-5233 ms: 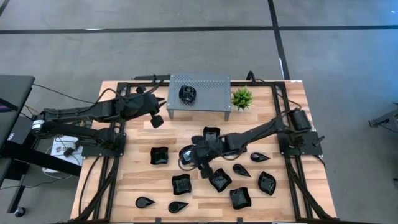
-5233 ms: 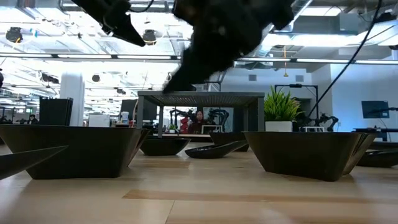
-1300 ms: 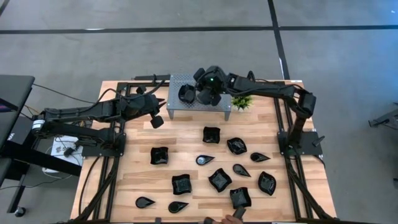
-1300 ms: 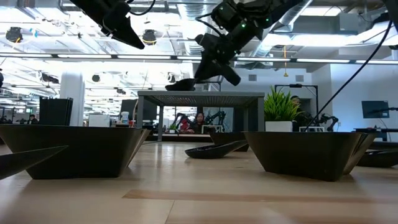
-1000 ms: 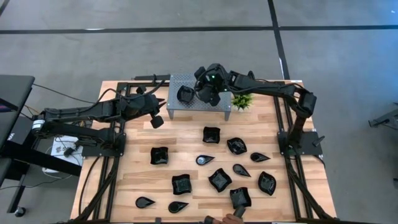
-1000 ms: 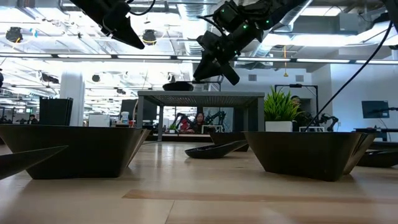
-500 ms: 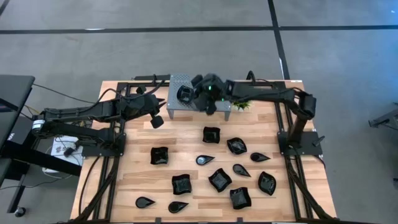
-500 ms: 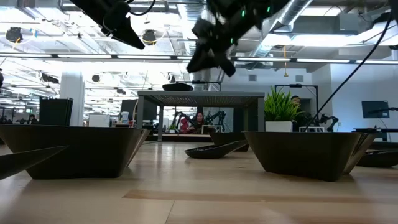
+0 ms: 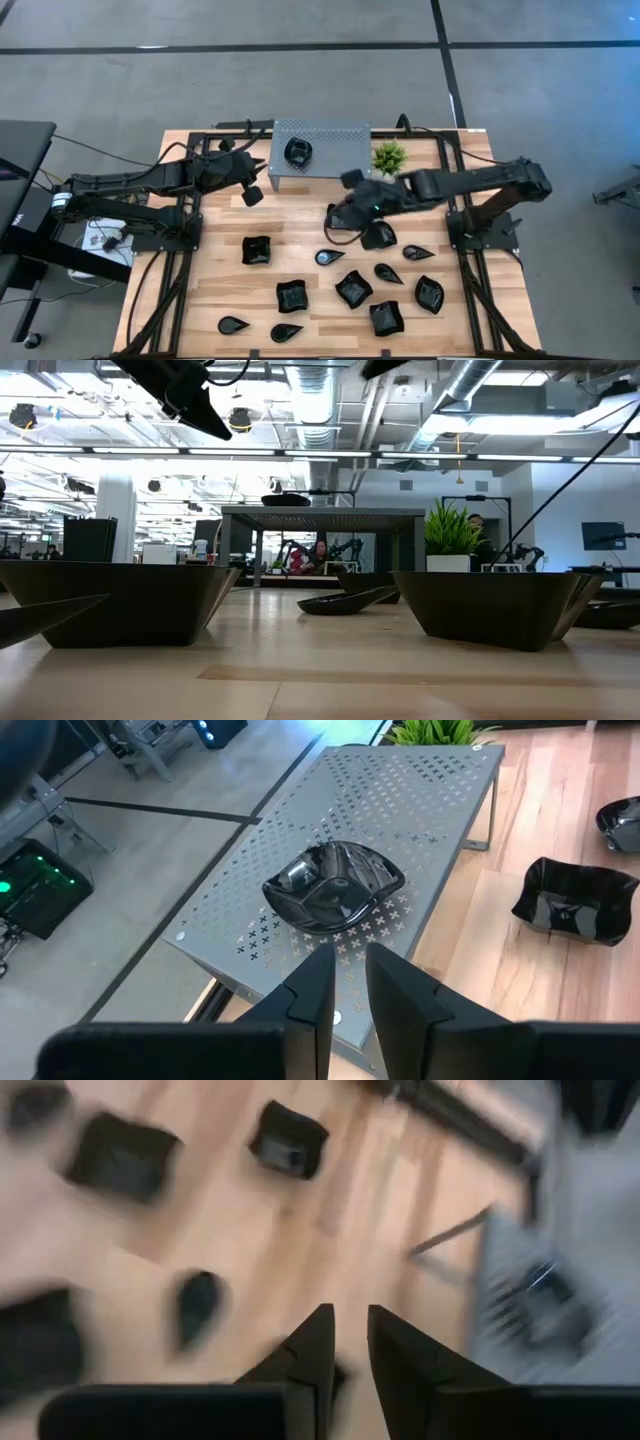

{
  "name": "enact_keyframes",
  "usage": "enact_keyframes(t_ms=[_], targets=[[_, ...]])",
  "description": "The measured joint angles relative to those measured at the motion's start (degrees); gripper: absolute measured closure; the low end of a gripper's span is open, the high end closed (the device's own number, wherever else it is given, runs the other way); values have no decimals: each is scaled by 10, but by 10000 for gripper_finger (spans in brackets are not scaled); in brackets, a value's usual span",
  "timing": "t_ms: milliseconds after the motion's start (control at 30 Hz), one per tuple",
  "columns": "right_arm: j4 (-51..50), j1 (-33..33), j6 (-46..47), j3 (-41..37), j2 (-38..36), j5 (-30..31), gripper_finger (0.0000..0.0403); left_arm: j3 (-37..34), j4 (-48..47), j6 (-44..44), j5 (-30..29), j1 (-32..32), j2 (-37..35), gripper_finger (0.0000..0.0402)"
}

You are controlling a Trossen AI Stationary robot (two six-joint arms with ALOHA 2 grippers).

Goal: Pick & Place Mini shaped plates
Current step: Stack the black leaf-shaped plate on top of the stacked black leaf-shaped plates on the shelf

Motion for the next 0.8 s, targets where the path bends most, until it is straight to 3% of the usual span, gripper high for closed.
enact_keyframes(t_ms=[133,300,567,800], targets=[[-98,30,229,0,13,0,344,0,0,-16,0,0,0,339],[-161,65,374,-22,78,-11,341,0,0,-19,0,0,0,339],[-229,84,485,-47,194,-75,320,0,0,-19,0,0,0,339],[-257,79,496,-55,274,-89,315,0,-2,-19,0,0,0,339]])
